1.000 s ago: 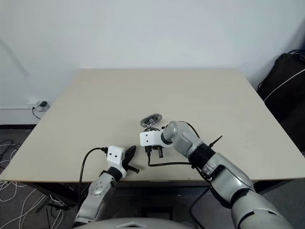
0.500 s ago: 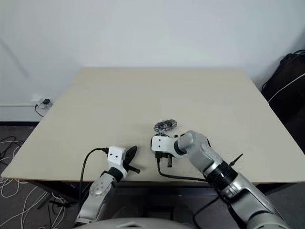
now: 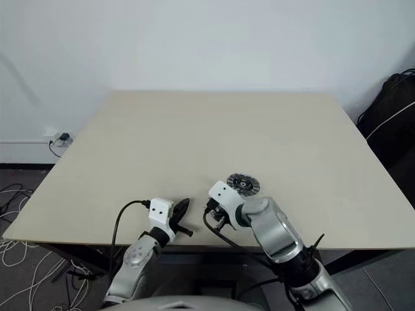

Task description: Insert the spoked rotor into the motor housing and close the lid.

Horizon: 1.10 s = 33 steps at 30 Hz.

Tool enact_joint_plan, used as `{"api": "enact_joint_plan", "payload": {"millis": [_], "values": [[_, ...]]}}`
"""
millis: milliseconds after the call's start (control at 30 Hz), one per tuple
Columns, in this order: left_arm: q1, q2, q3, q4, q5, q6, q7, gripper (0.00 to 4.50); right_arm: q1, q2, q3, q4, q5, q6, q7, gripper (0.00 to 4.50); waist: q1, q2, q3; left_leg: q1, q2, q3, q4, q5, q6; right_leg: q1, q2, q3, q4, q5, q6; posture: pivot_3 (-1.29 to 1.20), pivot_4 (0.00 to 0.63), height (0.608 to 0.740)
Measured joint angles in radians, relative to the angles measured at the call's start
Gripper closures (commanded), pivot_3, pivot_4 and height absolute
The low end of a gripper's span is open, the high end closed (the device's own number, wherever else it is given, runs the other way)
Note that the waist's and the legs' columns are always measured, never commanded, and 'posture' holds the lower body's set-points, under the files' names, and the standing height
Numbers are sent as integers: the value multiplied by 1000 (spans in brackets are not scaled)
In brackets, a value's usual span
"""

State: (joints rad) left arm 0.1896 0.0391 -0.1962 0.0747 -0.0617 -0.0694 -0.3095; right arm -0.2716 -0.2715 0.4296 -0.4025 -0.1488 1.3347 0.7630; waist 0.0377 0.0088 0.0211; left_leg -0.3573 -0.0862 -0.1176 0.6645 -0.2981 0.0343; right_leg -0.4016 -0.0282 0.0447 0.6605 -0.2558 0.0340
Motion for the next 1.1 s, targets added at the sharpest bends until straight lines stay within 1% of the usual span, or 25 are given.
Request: {"api": "enact_joint_plan", "payload": {"millis": [133, 200, 333, 400, 433, 500, 567, 667, 767, 867, 967, 1100], "values": [[0, 0, -5, 0, 0, 1, -7, 4500, -24, 82, -46, 18, 32, 94, -107, 4454, -4, 0, 0, 0, 0, 0, 0, 1, -2, -1, 0, 0, 0, 0, 0, 0, 0, 740], [0, 0, -8, 0, 0, 2, -8, 4500, -33, 98, -51, 37, 47, 98, -137, 4454, -6, 0, 0, 0, 0, 0, 0, 1, -2, -1, 0, 0, 0, 0, 0, 0, 0, 740], [0, 0, -9, 0, 0, 2, -12, 4500, -60, 165, -89, 105, 78, 104, -216, 4454, -18, -1, -2, 1, 0, 0, 0, 1, -2, 0, 0, 0, 2, 0, 0, 0, 0, 740], [-1, 0, -9, 0, 0, 2, -12, 4500, -68, 187, -106, 133, 91, 98, -244, 3736, -23, -2, -3, 4, 0, 0, -1, 1, -3, 3, 1, 0, 1, 1, -1, 0, 0, 740], [-1, 0, -10, 0, 0, 2, -13, 4500, -69, 198, -116, 152, 95, 88, -259, 3502, -24, -2, -3, 6, 0, 0, -1, 1, -3, 5, 1, 0, 1, 1, 0, 0, 0, 740], [0, 0, -9, 0, 0, 2, -13, 4500, -71, 213, -123, 184, 109, 69, -287, 2867, -25, -1, -2, 9, 0, 0, -1, 1, -5, 9, 1, 0, 1, -2, 4, 0, 0, 740], [2, 0, -9, 0, 0, 2, -13, 4500, -73, 225, -121, 192, 127, 61, -307, 2193, -26, -1, -2, 10, 0, 0, -1, 2, -5, 9, 1, 0, 2, -2, 5, 0, 0, 740], [2, 1, -9, 0, 0, 2, -13, 4500, -74, 220, -105, 187, 145, 41, -326, 2193, -26, 0, -2, 10, 0, 0, -1, 4, -1, 9, 1, 0, 1, -1, 5, 0, 0, 740], [3, 1, -9, 0, 0, 2, -17, 4500, -80, 184, -74, 148, 153, 18, -349, 2193, -25, 0, -2, 10, 0, 0, -2, 4, -1, 8, 1, 0, 1, 1, 1, 0, 0, 740], [3, 2, -10, 0, 0, 2, -19, 4500, -95, 134, -41, 94, 156, -17, -356, 2193, -26, -1, -2, 10, 0, 0, -3, 4, -1, 8, 1, 0, 1, 1, 1, 0, 0, 740], [0, 1, -11, 0, 0, 2, -22, 4500, -109, 29, 33, 36, 156, -103, -331, 2193, -25, -1, -2, 9, 0, 0, -3, 4, -1, 9, 0, 0, 0, -2, 5, 0, 0, 740], [-8, 2, -10, 1, -1, 2, -29, 4500, -135, -139, 135, 10, 163, -229, -231, 2193, -25, -1, -1, 9, 0, 0, -2, 4, 0, 9, 0, 0, -1, -2, 6, 0, 0, 740]]}}
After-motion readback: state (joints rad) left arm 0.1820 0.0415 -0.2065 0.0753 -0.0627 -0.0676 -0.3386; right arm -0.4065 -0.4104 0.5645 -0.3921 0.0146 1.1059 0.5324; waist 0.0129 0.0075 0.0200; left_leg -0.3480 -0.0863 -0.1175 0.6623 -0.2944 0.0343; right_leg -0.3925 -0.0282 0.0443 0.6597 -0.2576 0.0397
